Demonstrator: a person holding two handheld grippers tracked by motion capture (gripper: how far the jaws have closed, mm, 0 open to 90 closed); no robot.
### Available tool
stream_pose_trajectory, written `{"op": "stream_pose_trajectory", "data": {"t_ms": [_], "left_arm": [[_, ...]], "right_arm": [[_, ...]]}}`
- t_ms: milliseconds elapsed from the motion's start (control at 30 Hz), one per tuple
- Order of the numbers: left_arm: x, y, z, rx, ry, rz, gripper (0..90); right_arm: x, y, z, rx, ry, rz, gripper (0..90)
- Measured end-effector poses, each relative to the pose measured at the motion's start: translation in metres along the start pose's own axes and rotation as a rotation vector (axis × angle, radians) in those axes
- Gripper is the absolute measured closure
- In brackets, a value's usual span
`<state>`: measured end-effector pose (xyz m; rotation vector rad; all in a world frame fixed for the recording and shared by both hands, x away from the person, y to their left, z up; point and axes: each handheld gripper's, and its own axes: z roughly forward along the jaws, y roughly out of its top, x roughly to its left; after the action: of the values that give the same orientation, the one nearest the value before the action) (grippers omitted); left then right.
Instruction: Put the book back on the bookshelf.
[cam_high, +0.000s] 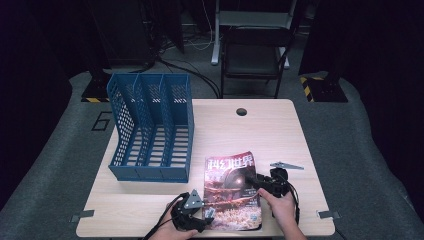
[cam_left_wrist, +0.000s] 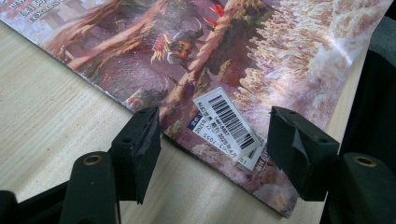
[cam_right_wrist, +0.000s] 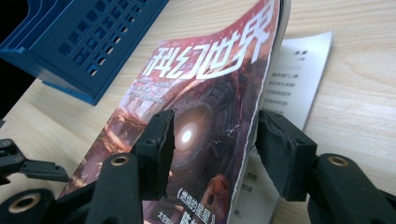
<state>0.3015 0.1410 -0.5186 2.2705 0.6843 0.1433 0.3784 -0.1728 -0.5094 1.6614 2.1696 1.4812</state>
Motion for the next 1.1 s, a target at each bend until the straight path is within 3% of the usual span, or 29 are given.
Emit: {"op": "stream_pose_trajectory", "data": {"t_ms": [67,200,600,667,767,1100], "left_arm": [[0.0,0.0,0.0,0.003,-0.007,0.0,34.9],[0.0,0.0,0.0,-0.001,0.001,-0.001,34.9],[0.0,0.001,0.0,0.002,-0.004,0.002,35.0],[0.001,0.0,0.0,0.003,-0.003,0.006,34.9],[0.0,0.0,0.0,0.001,-0.003,0.003,35.0],[0.001,0.0,-0.001,0.001,-0.011,0.007,35.0]], "right_arm": [[0.002,-0.001,0.002,0.026,0.013,0.001,47.2],[0.007,-0.003,0.006,0.061,-0.014,-0.047,47.3],[0.007,-0.01,0.006,0.108,0.013,-0.023,50.3],[0.008,-0.011,0.007,0.141,0.02,-0.014,52.7],[0.01,-0.012,0.008,0.152,0.017,-0.05,54.1],[0.011,-0.013,0.009,0.156,0.009,-0.056,56.4]]}}
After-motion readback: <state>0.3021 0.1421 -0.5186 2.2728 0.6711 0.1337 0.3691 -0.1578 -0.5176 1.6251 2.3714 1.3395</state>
